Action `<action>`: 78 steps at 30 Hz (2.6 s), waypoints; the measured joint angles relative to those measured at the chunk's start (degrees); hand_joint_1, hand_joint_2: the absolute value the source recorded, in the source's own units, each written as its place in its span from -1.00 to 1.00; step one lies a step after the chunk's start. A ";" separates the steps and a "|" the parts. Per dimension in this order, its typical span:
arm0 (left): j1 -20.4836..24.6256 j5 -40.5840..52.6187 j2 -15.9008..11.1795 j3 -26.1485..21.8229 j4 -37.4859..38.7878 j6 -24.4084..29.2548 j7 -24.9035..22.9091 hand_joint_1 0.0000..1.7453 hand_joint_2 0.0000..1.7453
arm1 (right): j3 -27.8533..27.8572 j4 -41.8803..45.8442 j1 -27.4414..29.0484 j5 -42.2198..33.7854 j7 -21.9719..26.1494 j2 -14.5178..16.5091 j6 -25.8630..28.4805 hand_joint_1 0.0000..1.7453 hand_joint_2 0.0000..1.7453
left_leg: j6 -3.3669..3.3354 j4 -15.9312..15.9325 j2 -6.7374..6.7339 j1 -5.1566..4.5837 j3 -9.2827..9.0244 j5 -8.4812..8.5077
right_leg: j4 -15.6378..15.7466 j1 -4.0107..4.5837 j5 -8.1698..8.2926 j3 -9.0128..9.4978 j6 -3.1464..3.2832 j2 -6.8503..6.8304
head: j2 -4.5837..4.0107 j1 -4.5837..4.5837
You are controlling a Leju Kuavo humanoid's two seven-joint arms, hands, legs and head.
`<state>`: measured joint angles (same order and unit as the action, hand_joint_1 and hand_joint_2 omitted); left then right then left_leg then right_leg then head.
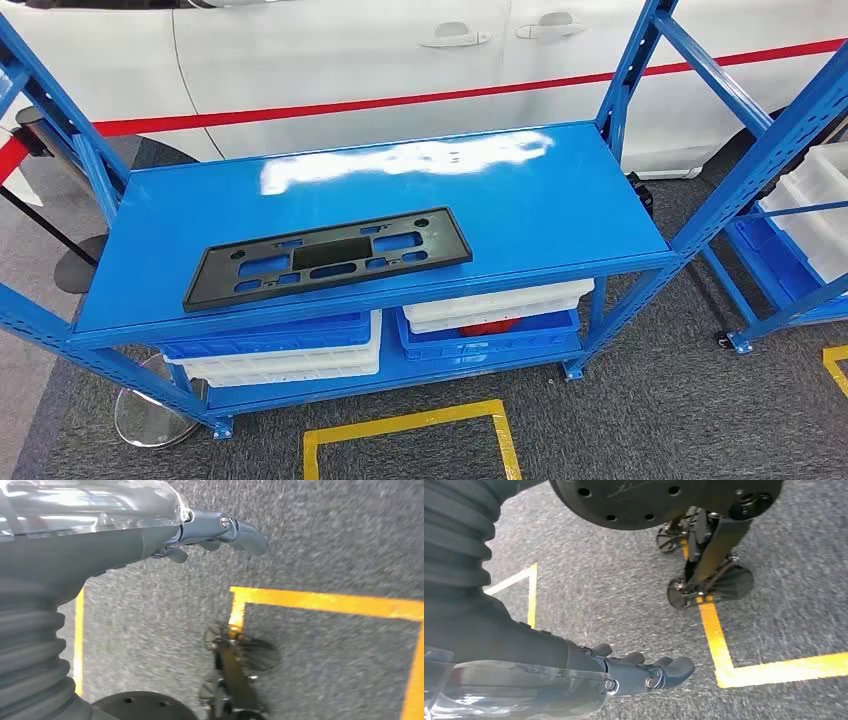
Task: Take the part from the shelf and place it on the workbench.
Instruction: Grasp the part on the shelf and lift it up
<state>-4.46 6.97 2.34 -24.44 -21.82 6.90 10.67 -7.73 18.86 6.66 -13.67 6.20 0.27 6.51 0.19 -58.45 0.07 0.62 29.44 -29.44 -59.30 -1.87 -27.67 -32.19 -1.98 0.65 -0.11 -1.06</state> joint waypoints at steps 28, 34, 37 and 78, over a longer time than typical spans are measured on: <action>4.07 11.35 3.03 -22.07 3.07 4.86 13.54 -1.00 -1.00 | 2.35 40.22 1.16 10.88 16.83 0.88 10.31 -1.00 1.00 | 0.02 -0.01 0.01 0.00 -0.02 0.03 | 0.00 0.00 0.02 0.03 -0.02 0.01 | 0.00 -0.01; 4.65 14.43 3.32 -24.68 3.69 5.06 15.69 -1.00 -1.00 | -0.23 51.76 0.99 15.58 19.39 -0.26 13.09 -1.00 1.00 | 0.02 -0.05 0.01 -0.02 -0.02 0.03 | 0.00 -0.03 0.06 0.03 -0.04 0.00 | 0.00 -0.01; 4.95 16.18 3.39 -25.99 3.99 5.26 16.83 -1.00 -1.00 | -2.33 57.45 0.63 17.92 20.41 -1.13 14.00 -1.00 1.00 | 0.01 -0.07 0.02 -0.08 -0.02 0.03 | 0.01 -0.11 0.10 0.03 -0.09 0.00 | 0.00 -0.01; 7.96 33.77 5.44 -34.07 7.15 7.75 24.99 -1.00 -1.00 | -34.24 72.14 -14.34 70.82 5.12 -2.01 24.80 -1.00 1.00 | 0.15 0.09 0.08 -0.34 2.56 2.60 | 0.64 0.91 1.24 -0.82 1.29 -0.49 | -0.01 -0.11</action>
<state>3.50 40.74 7.78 -58.52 -14.68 14.64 35.66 -41.97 91.01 -7.68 57.15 11.32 -1.74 31.31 0.34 -58.36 0.15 0.28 31.99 -26.84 -58.66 -0.96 -26.43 -33.01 -0.69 0.16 -0.12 -1.17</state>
